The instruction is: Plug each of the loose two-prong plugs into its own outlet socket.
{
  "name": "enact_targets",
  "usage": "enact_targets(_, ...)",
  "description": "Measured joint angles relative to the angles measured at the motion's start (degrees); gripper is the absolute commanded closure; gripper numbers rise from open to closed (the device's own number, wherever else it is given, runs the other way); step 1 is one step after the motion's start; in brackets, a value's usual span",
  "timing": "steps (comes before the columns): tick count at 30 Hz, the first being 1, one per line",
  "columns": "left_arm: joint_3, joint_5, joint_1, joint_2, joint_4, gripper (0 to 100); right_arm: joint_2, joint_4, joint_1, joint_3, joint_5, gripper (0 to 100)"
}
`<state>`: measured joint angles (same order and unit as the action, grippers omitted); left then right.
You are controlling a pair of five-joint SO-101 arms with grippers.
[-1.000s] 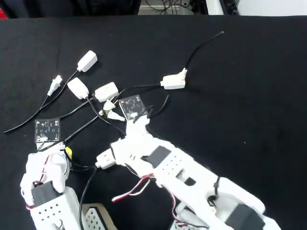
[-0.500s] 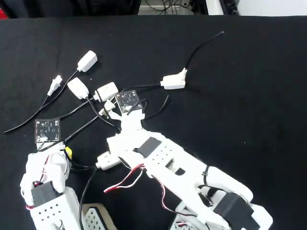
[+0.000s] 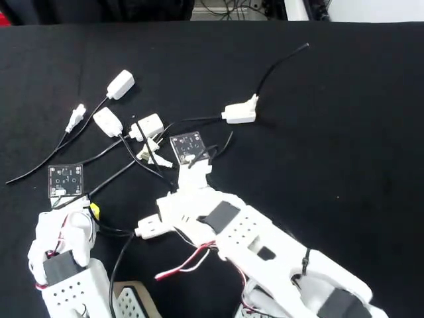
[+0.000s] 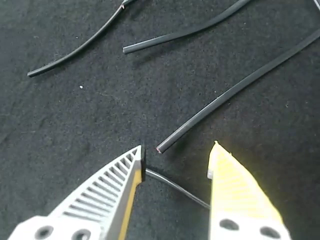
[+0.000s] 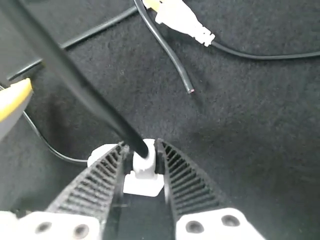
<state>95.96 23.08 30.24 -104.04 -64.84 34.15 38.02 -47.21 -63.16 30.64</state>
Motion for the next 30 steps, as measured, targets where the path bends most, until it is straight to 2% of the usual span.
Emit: enact_targets(30,0.0,0.0,0.0,0.0,0.0,78,0.88,-0.09,-1.93,-2.37,1.76,98.6)
